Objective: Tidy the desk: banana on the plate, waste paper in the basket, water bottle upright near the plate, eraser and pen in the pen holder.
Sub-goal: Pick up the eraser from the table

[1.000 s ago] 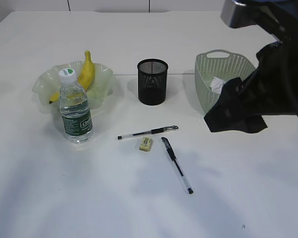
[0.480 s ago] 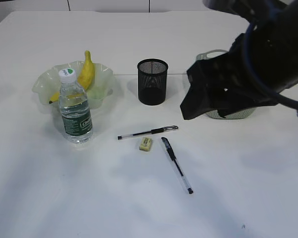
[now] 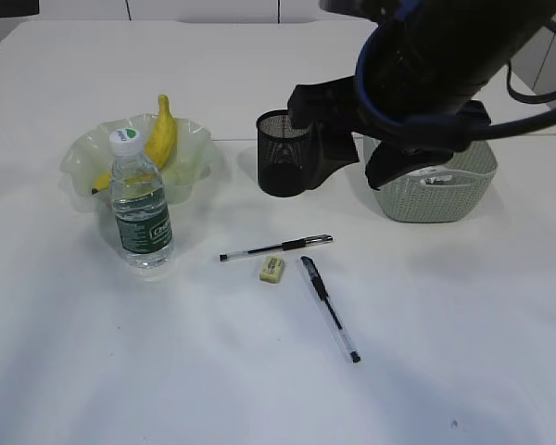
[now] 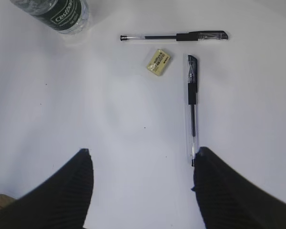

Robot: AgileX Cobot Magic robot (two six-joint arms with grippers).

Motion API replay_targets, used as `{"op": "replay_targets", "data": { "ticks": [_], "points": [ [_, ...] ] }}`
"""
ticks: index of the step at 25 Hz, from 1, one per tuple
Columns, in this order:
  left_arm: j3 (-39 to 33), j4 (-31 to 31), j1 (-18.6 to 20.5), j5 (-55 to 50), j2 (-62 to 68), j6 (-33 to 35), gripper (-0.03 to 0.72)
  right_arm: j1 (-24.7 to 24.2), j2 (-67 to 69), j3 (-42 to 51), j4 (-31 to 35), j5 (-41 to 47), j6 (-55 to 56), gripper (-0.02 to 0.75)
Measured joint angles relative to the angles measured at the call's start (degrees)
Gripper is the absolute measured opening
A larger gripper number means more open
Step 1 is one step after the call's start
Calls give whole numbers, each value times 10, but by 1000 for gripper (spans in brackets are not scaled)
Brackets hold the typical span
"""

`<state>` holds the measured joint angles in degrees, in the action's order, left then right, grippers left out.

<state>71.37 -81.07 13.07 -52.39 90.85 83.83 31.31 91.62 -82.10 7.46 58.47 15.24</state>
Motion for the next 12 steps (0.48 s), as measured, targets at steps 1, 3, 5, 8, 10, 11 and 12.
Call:
{"op": "replay_targets", "data": {
  "ticks": [1, 3, 5, 8, 10, 11, 12],
  "points": [
    [0, 4, 0, -3, 0, -2, 236, 0, 9, -6, -3, 0, 9, 494],
    [0, 17, 0, -9, 0, -9, 236, 0, 27, -20, -8, 7, 26, 494],
    [0, 31, 0, -13, 0, -12, 236, 0, 49, -35, -9, 14, 41, 494],
    [0, 53, 0, -15, 0, -13, 236, 0, 81, -55, -6, 30, 65, 494],
    [0, 65, 0, -16, 0, -13, 236, 0, 103, -69, 5, 33, 74, 494],
    [0, 71, 0, -18, 0, -13, 236, 0, 112, -74, 11, 33, 76, 494],
    [0, 80, 0, -18, 0, -13, 237, 0, 120, -80, 20, 33, 77, 494]
  ]
}}
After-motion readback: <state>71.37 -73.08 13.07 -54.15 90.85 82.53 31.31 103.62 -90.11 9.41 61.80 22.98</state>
